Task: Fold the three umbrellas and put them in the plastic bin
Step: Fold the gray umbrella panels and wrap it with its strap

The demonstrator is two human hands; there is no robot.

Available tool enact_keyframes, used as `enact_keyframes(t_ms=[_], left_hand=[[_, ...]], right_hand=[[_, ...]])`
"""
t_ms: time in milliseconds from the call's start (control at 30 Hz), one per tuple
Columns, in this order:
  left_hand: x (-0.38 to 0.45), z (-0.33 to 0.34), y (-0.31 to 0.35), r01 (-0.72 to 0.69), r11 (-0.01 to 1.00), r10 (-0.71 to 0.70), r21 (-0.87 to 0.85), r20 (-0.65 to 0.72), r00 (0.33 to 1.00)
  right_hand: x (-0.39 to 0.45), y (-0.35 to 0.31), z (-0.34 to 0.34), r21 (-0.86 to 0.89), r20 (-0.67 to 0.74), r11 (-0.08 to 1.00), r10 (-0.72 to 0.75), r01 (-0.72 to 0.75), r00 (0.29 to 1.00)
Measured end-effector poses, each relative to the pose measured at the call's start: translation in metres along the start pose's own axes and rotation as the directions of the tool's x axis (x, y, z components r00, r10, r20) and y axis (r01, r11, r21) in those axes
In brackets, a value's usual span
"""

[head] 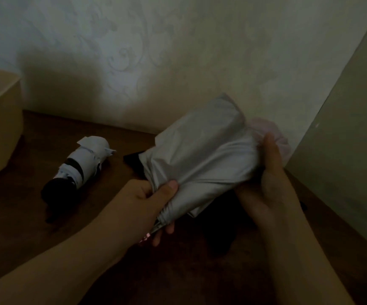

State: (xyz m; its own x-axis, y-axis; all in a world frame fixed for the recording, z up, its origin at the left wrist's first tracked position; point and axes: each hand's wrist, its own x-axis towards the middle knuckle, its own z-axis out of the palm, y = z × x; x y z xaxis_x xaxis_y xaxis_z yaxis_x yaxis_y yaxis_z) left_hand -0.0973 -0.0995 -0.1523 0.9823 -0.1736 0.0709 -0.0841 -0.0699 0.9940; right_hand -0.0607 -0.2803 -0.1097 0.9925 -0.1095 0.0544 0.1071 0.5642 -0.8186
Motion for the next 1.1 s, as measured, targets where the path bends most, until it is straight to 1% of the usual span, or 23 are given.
enact_keyframes(t_ms=[67,100,200,267,300,333,400,433,500,533,567,600,633,667,700,733,767,833,867,900,967,1033,1100], left_hand=[[0.000,-0.001,0.000,-0.026,1.000,0.027,0.009,-0.064,0.998],[0.000,-0.001,-0.001,-0.035,0.999,0.037,0.022,-0.079,0.996],[-0.004,0.002,-0.003,-0.117,0.983,0.128,0.145,-0.071,0.989],[-0.005,0.008,-0.006,-0.163,0.947,0.187,0.276,-0.063,0.980],[-0.006,0.010,-0.009,-0.205,0.909,0.244,0.362,-0.065,0.968],[-0.005,0.010,-0.013,-0.272,0.842,0.339,0.466,-0.065,0.938],[-0.001,0.006,-0.019,-0.439,0.611,0.559,0.659,0.032,0.828],[0.001,0.003,-0.018,-0.474,0.522,0.605,0.709,0.084,0.792],[0.002,-0.002,-0.021,-0.508,0.442,0.633,0.740,0.144,0.760],[0.002,-0.002,-0.022,-0.510,0.446,0.636,0.736,0.141,0.759],[0.000,0.000,-0.021,-0.495,0.493,0.619,0.715,0.111,0.777],[-0.002,0.003,-0.018,-0.451,0.609,0.567,0.653,0.040,0.823],[-0.003,0.007,-0.012,-0.371,0.752,0.469,0.545,-0.048,0.882],[-0.004,0.009,-0.007,-0.256,0.884,0.312,0.391,-0.087,0.946],[-0.003,0.010,-0.005,-0.144,0.961,0.167,0.237,-0.080,0.983],[0.001,0.010,-0.005,-0.046,0.990,0.053,0.136,-0.054,0.997],[0.003,0.009,-0.005,0.035,0.995,-0.035,0.091,-0.010,0.999],[0.004,0.007,-0.004,0.160,0.986,-0.163,0.043,0.076,0.984],[0.004,0.008,-0.005,0.198,0.980,-0.199,0.023,0.110,0.974],[0.003,0.009,-0.005,0.218,0.976,-0.215,-0.005,0.128,0.968],[0.001,0.010,-0.004,0.192,0.981,-0.189,-0.026,0.103,0.977],[0.001,0.010,-0.004,0.126,0.992,-0.127,0.030,0.041,0.991],[-0.001,0.008,-0.003,0.052,0.990,-0.047,0.132,-0.043,0.998]], right_hand=[[0.002,0.007,0.001,-0.002,0.076,1.000,-0.031,0.031,0.997],[0.003,0.010,0.000,-0.013,0.059,0.998,-0.057,0.058,0.997],[0.005,0.014,-0.002,-0.100,-0.120,0.991,-0.095,0.083,0.988],[0.006,0.014,-0.007,-0.088,-0.197,0.996,-0.037,0.020,0.980],[0.006,0.012,-0.008,-0.072,-0.232,0.997,0.001,-0.019,0.973],[0.005,0.009,-0.008,-0.066,-0.246,0.996,0.043,-0.061,0.968],[0.005,0.004,-0.007,-0.097,-0.241,0.983,0.127,-0.154,0.962],[0.004,0.001,-0.010,-0.109,-0.230,0.979,0.144,-0.173,0.962],[0.003,-0.001,-0.015,-0.117,-0.165,0.981,0.132,-0.153,0.977],[0.002,0.000,-0.016,-0.147,-0.119,0.983,0.089,-0.106,0.989],[0.002,0.002,-0.015,-0.157,-0.094,0.986,0.039,-0.054,0.995],[0.000,0.005,-0.012,-0.120,-0.121,0.993,0.006,-0.021,0.993],[0.001,0.006,-0.009,-0.041,-0.156,0.999,-0.006,0.000,0.988],[0.003,0.009,-0.007,0.019,-0.180,1.000,-0.020,0.024,0.983],[0.003,0.013,-0.005,0.047,-0.199,0.998,-0.036,0.046,0.979],[0.005,0.016,-0.002,0.067,-0.203,0.996,-0.051,0.066,0.978],[0.005,0.019,-0.002,0.070,-0.209,0.993,-0.078,0.094,0.975],[0.006,0.022,-0.001,0.074,-0.224,0.991,-0.096,0.115,0.970],[0.005,0.022,-0.001,0.081,-0.224,0.990,-0.093,0.113,0.970],[0.005,0.019,0.000,0.090,-0.211,0.989,-0.094,0.115,0.973],[0.003,0.013,0.002,0.105,-0.158,0.990,-0.077,0.095,0.984],[0.003,0.012,0.002,0.058,-0.113,0.996,-0.055,0.062,0.992],[0.005,0.015,0.002,-0.050,-0.109,0.997,-0.059,0.054,0.992]])
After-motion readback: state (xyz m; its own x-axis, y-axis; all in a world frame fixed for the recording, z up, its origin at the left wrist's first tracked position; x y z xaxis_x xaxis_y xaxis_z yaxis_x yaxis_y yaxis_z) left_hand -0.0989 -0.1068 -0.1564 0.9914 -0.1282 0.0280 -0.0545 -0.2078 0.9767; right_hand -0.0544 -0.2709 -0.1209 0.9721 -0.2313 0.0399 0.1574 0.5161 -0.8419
